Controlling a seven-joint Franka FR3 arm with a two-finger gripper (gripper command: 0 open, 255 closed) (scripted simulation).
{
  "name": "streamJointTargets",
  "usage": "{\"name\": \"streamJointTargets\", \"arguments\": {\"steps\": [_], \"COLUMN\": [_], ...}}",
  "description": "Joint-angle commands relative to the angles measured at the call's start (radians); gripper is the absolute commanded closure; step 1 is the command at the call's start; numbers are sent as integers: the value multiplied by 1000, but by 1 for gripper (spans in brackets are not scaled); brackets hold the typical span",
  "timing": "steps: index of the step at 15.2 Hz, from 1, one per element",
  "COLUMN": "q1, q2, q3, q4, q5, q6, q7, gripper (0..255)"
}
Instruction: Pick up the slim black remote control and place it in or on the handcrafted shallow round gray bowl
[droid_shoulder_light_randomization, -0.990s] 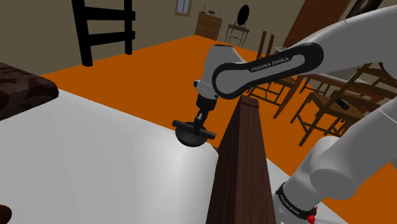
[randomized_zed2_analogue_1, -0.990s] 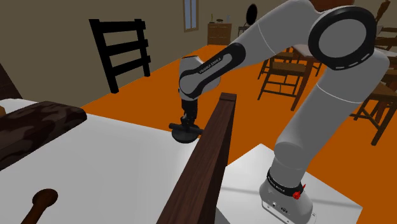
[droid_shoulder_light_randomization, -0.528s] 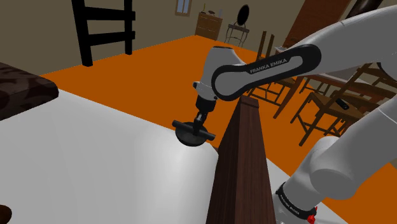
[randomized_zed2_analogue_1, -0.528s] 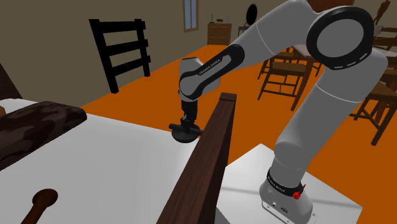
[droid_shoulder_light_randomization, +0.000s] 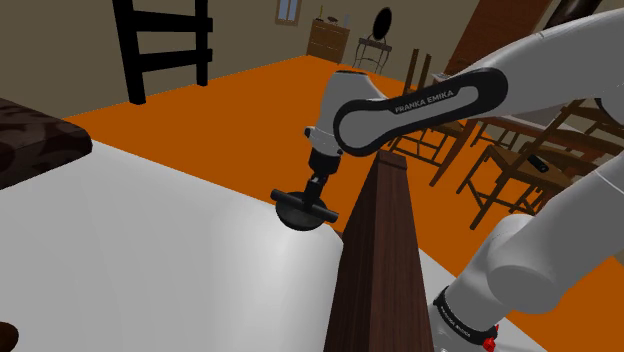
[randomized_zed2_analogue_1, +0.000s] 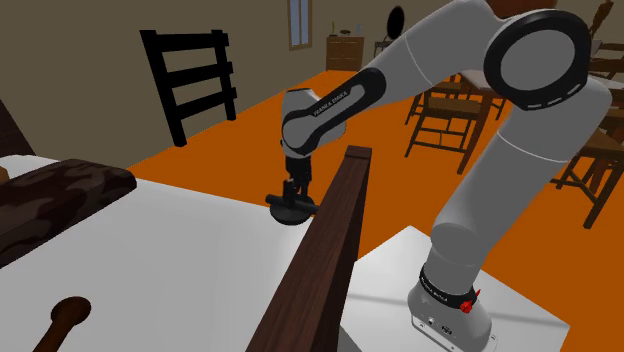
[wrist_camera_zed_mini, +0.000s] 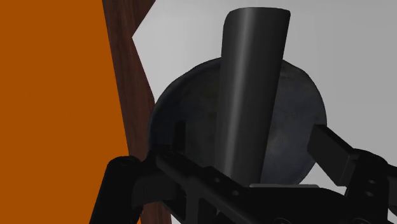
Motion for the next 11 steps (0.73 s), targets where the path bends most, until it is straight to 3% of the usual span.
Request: {"name": "streamJointTargets", "arguments": {"steps": [1,3,11], "q1": [-2,-4,-4], "q2": [-26,-53,-53], "q3": [-5,-11,-11], "q4": [33,70,70], "q5": [-1,-3,-3], "q6": [-59,-123,-123], "q7": [1,0,0], "gripper": [0,0,0]}}
